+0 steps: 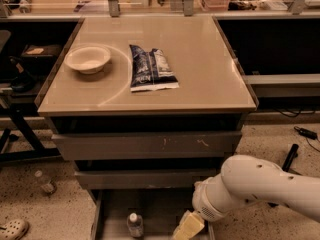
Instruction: Pick blue plastic bottle from bottom drawer and place on counter
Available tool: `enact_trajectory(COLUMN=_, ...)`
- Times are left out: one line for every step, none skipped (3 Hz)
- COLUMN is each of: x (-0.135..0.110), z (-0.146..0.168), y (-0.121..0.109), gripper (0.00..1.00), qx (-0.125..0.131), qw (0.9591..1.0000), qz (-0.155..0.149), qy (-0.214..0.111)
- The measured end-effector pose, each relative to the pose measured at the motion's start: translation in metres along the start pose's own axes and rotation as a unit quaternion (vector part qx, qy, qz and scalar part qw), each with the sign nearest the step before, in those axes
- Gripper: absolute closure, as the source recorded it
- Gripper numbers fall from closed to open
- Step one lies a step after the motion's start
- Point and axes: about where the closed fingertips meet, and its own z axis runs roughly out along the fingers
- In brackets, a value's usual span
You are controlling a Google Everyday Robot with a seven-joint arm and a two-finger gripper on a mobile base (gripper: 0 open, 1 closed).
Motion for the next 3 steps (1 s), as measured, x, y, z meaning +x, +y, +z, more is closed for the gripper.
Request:
enact_trajectory(x=0.021, z=0.048, y=-0.024, gripper=0.0, qx=-0.013, qw=0.9994, qz=0.031, qy=0.002)
enact_trajectory(x=0.028, z=0.059, y=-0.022, gripper=0.0, qx=-0.024, qw=0.9989, qz=0.039, qy=0.004)
enact_trajectory(x=0.026, z=0.067, y=-0.021, gripper=0.0, qx=-0.036, qw=0.9988, qz=0.028, qy=-0.018)
